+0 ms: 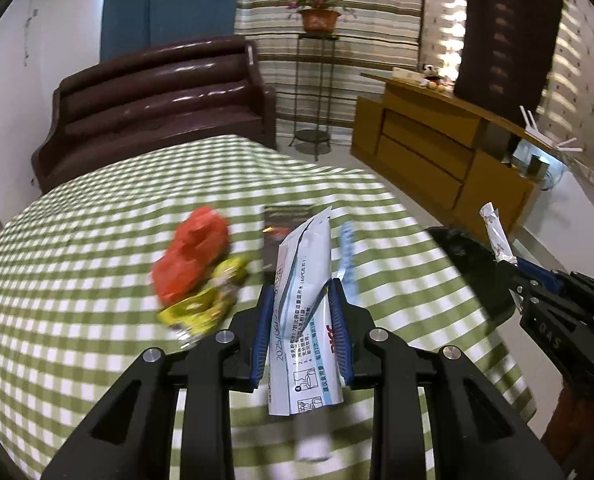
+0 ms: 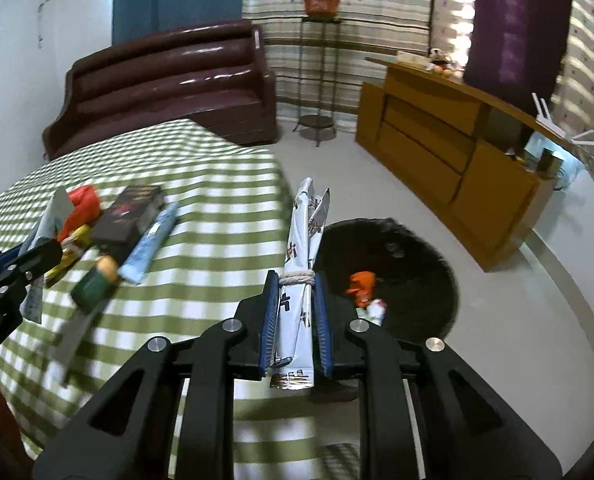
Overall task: Collect trash
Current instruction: 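Carry the white tube and paper-wrapped stick over the black bin with both tools, then open both tools to drop the tube and stick into the bin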
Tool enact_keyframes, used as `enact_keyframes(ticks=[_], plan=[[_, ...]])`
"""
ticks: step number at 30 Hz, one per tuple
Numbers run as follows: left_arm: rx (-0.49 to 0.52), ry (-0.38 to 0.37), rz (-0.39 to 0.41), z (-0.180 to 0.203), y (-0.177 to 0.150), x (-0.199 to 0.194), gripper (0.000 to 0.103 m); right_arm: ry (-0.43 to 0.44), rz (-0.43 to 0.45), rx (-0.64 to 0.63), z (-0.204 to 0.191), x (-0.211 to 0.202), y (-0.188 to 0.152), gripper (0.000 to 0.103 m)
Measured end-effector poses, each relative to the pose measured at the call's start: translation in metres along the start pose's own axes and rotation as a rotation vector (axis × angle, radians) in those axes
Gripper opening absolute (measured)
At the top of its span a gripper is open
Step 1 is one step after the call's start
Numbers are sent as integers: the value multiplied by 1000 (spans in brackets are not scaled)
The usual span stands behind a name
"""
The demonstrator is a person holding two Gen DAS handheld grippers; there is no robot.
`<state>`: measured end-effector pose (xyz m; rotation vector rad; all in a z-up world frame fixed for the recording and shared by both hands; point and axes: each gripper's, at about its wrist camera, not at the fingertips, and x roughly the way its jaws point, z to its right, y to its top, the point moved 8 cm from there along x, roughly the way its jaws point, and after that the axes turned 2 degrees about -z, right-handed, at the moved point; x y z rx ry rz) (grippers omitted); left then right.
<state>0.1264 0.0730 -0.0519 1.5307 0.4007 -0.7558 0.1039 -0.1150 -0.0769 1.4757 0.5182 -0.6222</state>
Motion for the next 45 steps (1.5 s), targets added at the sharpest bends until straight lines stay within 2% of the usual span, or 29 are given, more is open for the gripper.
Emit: enact_keyframes(ticks=[11,22,32,45], plan=[[60,-58,0,70,22,31,29,-44,12,56,65,17,9,18],[125,-87,-11,128,40,66,29,-45,19,109,106,32,15,18],[161,-84,-28,159,47,89,29,-39,2,146,127,48,12,18],[173,-43,-69,177,50,113,30,-22,1,172,139,66,15,18]])
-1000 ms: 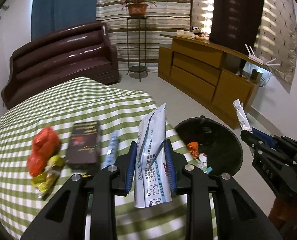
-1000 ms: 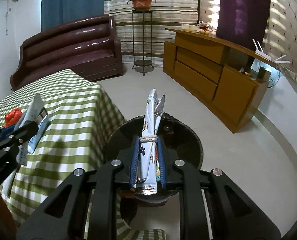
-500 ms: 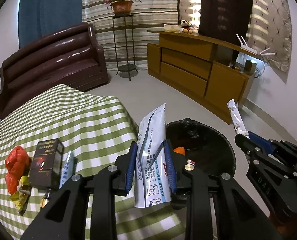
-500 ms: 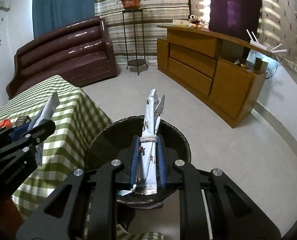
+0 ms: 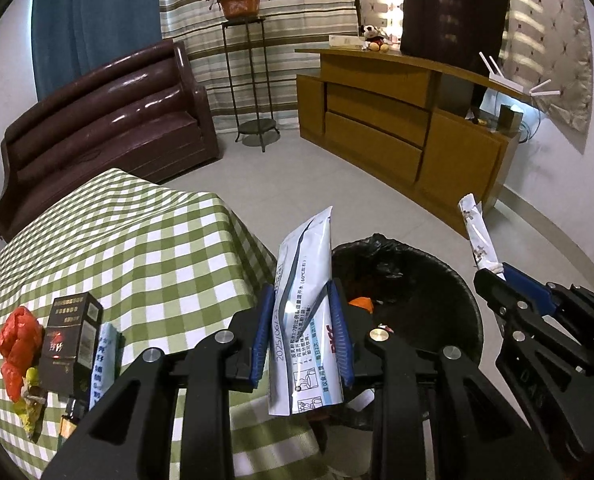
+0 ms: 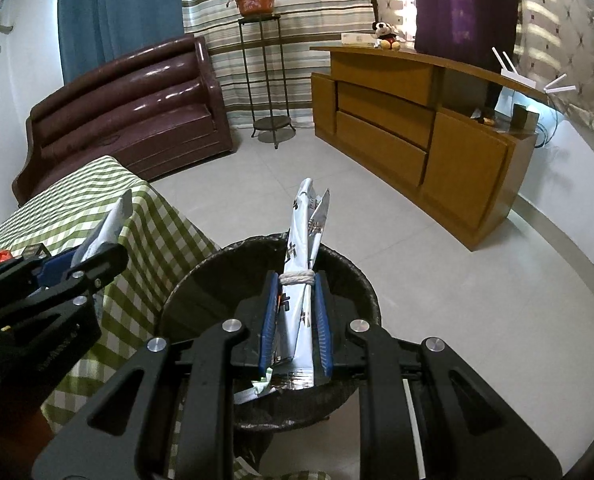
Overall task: Collect trash
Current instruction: 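Open both tools to drop the tube and stick into the bin, then move both open tools back over the items on the table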
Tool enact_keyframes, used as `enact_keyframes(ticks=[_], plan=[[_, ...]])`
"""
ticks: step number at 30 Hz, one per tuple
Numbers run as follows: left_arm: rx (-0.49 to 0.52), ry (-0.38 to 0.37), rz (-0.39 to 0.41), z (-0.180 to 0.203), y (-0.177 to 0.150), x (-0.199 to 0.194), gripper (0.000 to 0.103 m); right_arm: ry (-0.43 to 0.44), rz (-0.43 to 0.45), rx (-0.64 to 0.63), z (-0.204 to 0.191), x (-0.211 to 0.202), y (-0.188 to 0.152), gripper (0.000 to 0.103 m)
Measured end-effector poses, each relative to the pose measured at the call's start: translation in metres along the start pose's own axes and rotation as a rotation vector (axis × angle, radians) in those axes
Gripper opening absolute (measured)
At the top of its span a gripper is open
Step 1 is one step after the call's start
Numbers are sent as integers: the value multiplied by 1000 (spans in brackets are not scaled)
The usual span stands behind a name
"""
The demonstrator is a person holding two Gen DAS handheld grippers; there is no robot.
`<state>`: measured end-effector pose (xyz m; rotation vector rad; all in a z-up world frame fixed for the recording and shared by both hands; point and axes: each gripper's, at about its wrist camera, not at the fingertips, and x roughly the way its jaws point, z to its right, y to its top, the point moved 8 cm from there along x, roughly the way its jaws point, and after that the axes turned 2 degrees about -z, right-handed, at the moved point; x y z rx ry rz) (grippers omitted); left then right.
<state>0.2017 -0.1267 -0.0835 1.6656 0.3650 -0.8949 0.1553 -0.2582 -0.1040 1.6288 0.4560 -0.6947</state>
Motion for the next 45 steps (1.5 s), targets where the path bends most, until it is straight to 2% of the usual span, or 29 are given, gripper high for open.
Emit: enact_keyframes(ticks=[2,3,7,11,16,34,45], plan=[[4,10,0,2,2,3,30,7,0,10,2,4,3,20],[5,17,0,2,2,5,32,7,2,16,4,5,4,25],[2,29,-20,0,0,10,47,1,-6,34,8,11,3,29],[-7,29,-21,-2,0,11,54,0,-8,33,9,11,1,31],[-13,26,-18,-2,-1,8,59,-8,-2,32,8,8,0,39],[-22,11,7,-6,-4,-13,59,-41,1,29,5,-14,-5,42],[-37,27,12,-28,-22,-42,59,-22,9,-14,-22,-33,-9,43]])
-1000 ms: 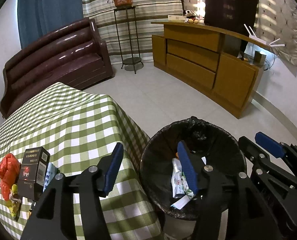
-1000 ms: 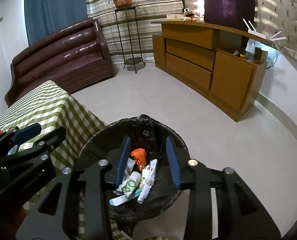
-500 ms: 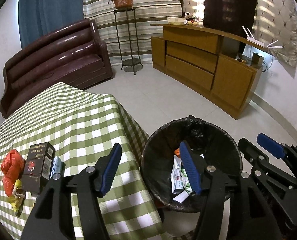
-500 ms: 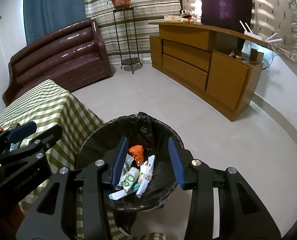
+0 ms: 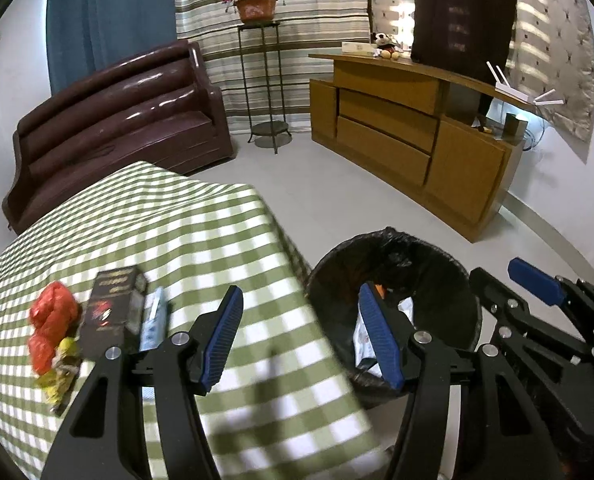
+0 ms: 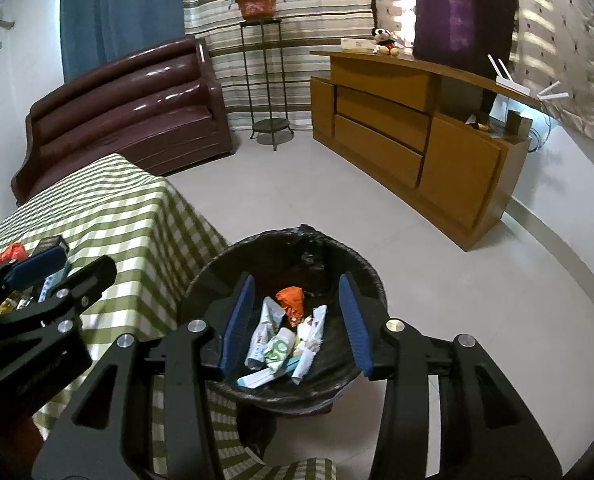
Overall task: Collect trash
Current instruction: 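Move both open tools back over the items on the table, then grasp the green spray can with orange cap with the right tool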
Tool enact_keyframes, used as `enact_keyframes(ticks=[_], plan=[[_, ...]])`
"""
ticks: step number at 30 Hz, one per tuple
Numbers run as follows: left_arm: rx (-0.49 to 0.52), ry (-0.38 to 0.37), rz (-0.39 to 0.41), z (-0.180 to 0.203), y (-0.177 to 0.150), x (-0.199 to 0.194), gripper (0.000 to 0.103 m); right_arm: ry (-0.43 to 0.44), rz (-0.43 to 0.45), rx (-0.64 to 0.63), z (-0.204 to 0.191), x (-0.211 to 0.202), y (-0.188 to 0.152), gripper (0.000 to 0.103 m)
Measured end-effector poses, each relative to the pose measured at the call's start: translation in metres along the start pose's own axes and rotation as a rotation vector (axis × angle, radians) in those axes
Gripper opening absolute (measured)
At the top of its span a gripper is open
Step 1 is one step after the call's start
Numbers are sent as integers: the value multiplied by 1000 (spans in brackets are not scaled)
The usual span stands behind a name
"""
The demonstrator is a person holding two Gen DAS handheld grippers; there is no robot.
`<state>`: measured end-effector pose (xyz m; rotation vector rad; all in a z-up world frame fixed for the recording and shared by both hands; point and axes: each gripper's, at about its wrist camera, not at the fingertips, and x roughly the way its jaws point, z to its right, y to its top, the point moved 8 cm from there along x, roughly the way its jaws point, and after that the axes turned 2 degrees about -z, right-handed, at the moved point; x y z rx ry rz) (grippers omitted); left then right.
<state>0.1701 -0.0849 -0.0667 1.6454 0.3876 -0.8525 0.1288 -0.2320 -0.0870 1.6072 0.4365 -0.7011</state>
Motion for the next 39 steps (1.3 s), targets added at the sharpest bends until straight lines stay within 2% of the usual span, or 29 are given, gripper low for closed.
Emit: enact_keyframes(ticks=[13,31,33,39], plan=[[-77,90,-9,-77,-42,-44,59,61,-7,-76,-61,-24,-11,43],[-260,244,-31,-212,-99,-83,60,202,-33,-194,-183,-42,-31,44],[-279,259,-34,-226,-106,-87,60,213,-34,-207,-198,-44,-34,49],[-334,290,-46,-259,-124,-96,60,239,-42,-248,-237,-43,-41,49]])
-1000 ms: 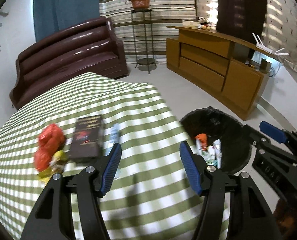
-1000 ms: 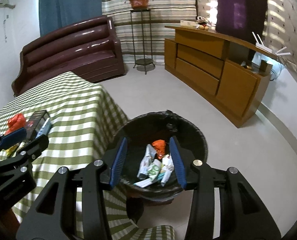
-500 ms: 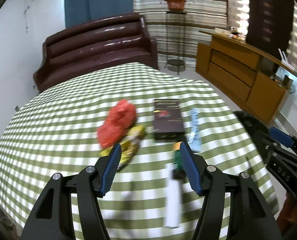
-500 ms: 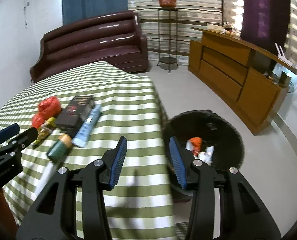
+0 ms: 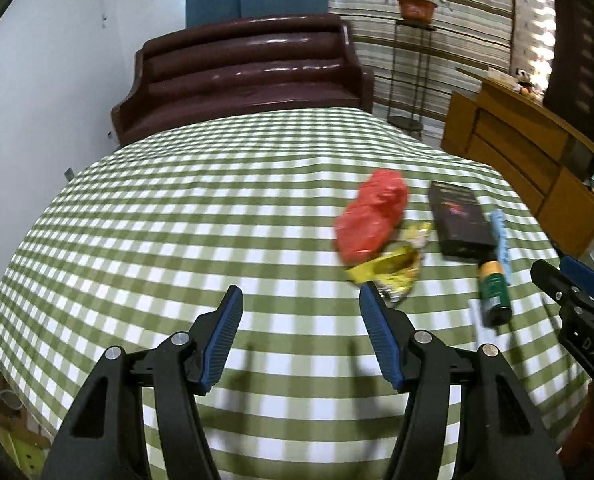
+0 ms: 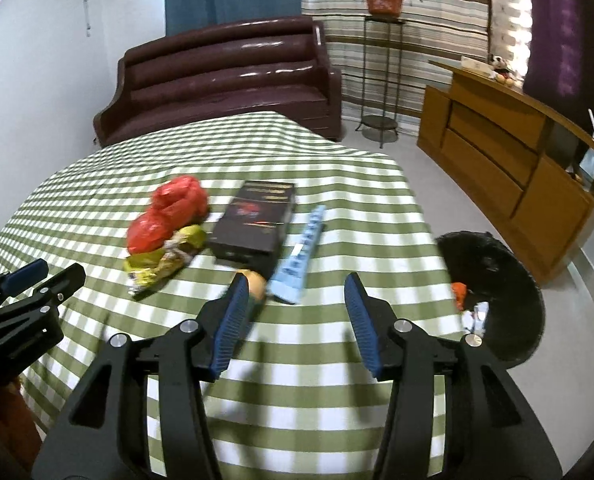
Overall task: Collect trash
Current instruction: 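Grasp the green spray can with orange cap with the right tool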
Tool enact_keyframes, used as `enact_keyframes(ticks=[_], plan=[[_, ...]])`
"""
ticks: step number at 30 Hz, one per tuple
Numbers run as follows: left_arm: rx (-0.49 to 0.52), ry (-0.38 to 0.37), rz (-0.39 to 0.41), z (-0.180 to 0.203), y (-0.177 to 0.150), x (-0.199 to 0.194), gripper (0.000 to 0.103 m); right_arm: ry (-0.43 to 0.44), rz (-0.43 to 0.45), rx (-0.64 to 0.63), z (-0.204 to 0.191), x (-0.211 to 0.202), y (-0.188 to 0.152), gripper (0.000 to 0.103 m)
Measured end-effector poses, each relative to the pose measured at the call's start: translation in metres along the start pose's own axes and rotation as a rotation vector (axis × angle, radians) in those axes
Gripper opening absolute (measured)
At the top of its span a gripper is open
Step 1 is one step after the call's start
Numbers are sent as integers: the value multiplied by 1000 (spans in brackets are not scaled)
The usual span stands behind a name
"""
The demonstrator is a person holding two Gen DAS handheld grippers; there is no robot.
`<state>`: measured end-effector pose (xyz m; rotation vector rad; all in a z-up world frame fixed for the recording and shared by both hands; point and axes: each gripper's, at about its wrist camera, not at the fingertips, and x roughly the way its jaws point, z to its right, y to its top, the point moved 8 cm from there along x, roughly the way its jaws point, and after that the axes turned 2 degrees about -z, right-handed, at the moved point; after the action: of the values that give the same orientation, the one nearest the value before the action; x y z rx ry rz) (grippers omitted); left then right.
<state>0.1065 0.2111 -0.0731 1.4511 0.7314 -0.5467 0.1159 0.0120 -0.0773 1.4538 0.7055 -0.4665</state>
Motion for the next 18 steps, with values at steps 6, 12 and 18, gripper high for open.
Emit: enact_keyframes(ticks=[6,12,18], plan=[[-39,17,-11,-30,-3,4,60,7,-22,-25,-24,12,2,49],[-62,15,-21,-38,-2,7,60,-24,-58,-38,-30,27,-2,49],[-56,-8,-27,-31,-4,9,60,-35,-95,-19,-25,36,-9,31]])
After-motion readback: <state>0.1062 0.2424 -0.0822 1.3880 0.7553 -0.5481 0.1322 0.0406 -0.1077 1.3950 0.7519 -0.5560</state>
